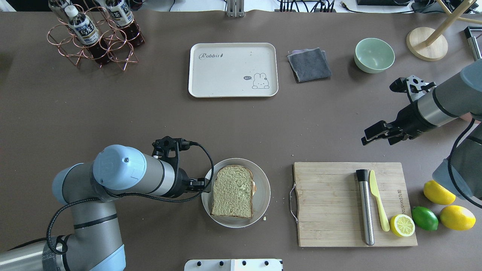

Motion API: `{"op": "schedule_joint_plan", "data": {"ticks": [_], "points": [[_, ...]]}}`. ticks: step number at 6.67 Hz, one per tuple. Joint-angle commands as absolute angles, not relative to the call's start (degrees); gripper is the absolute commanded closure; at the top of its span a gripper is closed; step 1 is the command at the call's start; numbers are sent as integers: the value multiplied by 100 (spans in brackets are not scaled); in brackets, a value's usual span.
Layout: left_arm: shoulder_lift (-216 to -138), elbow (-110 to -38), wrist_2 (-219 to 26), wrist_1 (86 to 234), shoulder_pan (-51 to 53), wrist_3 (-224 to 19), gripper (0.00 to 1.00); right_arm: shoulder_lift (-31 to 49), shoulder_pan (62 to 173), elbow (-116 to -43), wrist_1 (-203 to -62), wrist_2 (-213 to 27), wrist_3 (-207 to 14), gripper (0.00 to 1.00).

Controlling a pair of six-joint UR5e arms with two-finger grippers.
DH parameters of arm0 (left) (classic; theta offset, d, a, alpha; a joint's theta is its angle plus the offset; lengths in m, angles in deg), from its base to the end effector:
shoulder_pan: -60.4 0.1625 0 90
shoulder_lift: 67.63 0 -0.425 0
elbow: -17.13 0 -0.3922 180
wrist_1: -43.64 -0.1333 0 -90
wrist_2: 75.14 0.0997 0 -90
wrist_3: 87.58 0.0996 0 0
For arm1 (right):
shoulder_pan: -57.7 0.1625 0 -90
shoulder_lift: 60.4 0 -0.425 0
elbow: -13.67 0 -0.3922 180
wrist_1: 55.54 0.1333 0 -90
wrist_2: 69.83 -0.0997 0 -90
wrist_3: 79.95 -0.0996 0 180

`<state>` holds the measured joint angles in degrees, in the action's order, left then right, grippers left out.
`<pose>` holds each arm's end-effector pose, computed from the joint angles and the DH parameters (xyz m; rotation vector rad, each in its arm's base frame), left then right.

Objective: Make sandwich and place on tray
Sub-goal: 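Grasp the rim of the white plate with the left gripper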

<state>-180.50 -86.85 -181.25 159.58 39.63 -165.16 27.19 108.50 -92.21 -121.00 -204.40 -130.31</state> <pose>0.5326 -0.3150 0.2740 0.0689 1.1139 0.0238 -0.2742 -0.4365 0.4483 -0.0185 -1.0215 -0.1130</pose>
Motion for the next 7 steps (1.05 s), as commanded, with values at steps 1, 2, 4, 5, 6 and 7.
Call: {"op": "schedule_joint_plan", "data": {"ticks": [1, 2, 4, 5, 6, 7], "points": [[-18152, -8492, -18096, 15974, 4018, -16510, 49, 2881, 10920, -9241, -12084, -20465, -12952, 0], [-18284, -8396, -17992, 15974, 4088, -16519, 53, 2951, 10937, -9232, -12084, -20466, -12804, 0], [-18294, -8342, -17850, 15983, 4185, -16501, 75, 2995, 10946, -9232, -12084, -20474, -12785, 0], [-18285, -8333, -17850, 15983, 4185, -16493, 81, 3004, 10955, -9232, -12084, -20474, -12794, 0], [-18285, -8333, -17842, 15983, 4185, -16492, 96, 3048, 10973, -9241, -12084, -20474, -12785, 0], [-18285, -8342, -17850, 15991, 4185, -16501, 100, 3048, 10990, -9241, -12084, -20483, -12785, 0]]}}
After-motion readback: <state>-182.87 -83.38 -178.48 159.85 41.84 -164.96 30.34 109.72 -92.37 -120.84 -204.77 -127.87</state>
